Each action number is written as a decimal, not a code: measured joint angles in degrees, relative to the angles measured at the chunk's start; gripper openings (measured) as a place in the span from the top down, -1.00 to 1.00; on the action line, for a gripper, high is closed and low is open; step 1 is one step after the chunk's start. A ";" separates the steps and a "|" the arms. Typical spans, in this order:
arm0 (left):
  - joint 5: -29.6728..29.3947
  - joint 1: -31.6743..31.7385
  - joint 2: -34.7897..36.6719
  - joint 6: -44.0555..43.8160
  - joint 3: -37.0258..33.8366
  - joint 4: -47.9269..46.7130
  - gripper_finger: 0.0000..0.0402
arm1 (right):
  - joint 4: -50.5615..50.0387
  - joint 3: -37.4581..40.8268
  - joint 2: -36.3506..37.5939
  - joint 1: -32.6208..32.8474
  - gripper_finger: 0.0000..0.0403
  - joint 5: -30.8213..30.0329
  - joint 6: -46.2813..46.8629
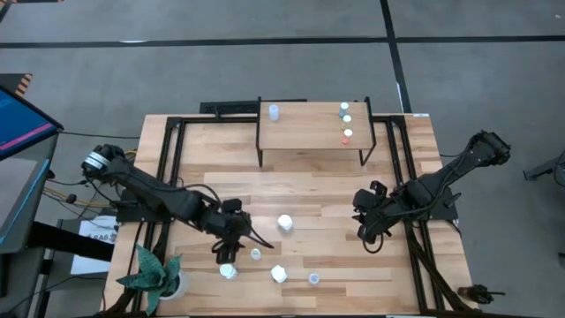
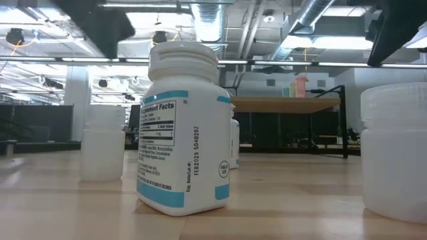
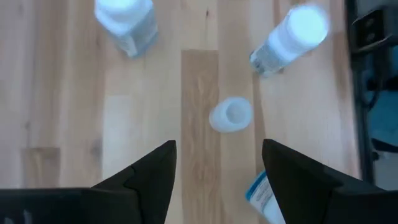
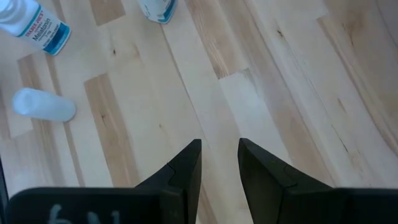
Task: Pick and place medicine bottles onto shelf by color
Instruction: Put the top white small pill bottle on the shelf
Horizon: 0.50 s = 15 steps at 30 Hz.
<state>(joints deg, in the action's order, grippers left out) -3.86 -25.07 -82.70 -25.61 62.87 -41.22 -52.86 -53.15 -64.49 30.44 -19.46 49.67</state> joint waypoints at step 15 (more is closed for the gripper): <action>-4.29 -5.09 -3.83 -9.31 -7.53 11.47 -0.12 | 0.26 0.00 0.00 -0.02 0.37 -0.15 -0.08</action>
<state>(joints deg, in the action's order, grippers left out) -8.15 -30.16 -86.53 -34.92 55.34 -29.74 -52.60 -53.15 -64.49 30.41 -19.62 49.59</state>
